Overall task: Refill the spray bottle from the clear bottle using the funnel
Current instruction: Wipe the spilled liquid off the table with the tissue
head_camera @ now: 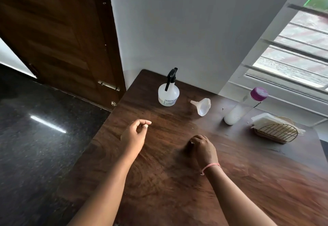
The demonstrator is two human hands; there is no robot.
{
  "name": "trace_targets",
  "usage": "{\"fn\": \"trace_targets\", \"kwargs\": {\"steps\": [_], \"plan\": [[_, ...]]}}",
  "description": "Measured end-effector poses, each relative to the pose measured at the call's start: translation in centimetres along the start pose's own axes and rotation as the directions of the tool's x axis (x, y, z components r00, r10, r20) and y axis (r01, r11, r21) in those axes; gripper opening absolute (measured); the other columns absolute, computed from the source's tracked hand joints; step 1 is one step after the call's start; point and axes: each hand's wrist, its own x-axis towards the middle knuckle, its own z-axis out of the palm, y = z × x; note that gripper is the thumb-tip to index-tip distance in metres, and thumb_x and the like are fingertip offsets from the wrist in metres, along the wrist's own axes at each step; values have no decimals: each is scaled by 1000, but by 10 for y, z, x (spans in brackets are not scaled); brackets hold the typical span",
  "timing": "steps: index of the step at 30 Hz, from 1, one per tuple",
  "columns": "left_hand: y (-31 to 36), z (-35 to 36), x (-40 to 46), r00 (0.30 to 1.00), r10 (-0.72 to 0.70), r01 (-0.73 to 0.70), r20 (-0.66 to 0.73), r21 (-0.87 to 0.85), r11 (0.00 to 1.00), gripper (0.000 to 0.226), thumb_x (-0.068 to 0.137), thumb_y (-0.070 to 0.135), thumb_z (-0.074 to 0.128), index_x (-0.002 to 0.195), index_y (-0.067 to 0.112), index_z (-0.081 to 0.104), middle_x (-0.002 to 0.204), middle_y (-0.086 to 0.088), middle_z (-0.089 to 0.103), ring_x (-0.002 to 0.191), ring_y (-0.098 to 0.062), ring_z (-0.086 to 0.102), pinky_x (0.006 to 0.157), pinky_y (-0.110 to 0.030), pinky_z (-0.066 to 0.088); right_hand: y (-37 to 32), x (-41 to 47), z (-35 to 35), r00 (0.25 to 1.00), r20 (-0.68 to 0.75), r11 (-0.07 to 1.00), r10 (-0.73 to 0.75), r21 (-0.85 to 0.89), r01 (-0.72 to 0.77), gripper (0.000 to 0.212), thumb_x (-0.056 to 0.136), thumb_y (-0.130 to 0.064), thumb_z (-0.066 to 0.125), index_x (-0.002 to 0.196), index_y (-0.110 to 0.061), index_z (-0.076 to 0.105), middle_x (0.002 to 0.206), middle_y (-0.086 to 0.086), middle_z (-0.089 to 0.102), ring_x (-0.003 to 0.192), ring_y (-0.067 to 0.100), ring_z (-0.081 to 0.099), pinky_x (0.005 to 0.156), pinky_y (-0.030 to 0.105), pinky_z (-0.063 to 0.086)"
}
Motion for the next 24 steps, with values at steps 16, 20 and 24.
{"fn": "trace_targets", "kwargs": {"steps": [16, 20, 24], "plan": [[-7, -3, 15, 1000, -23, 22, 0, 53, 998, 16, 90, 23, 55, 91, 33, 68, 101, 18, 69, 94, -5, 63, 87, -35, 52, -7, 45, 18, 979, -113, 984, 172, 60, -166, 34, 88, 2, 52, 117, -7, 66, 124, 9, 64, 118, 28, 54, 88, 36, 49], [-4, 5, 12, 999, -36, 36, 1, 49, 998, 16, 89, 22, 56, 91, 32, 69, 101, 17, 70, 94, -5, 62, 86, -35, 52, -9, 32, 28, 998, 27, 997, 52, -52, -50, 46, 92, 3, 44, 136, -7, 50, 147, 7, 45, 139, 22, 34, 109, 32, 35], [1, 9, 7, 999, -51, 52, -14, 35, 998, 17, 89, 21, 55, 90, 31, 69, 100, 19, 69, 94, -4, 61, 87, -33, 51, -32, 9, 34, 991, 104, 992, -81, -89, 90, 42, 92, -8, 49, 133, -4, 53, 142, 8, 49, 135, 27, 40, 104, 35, 42]]}}
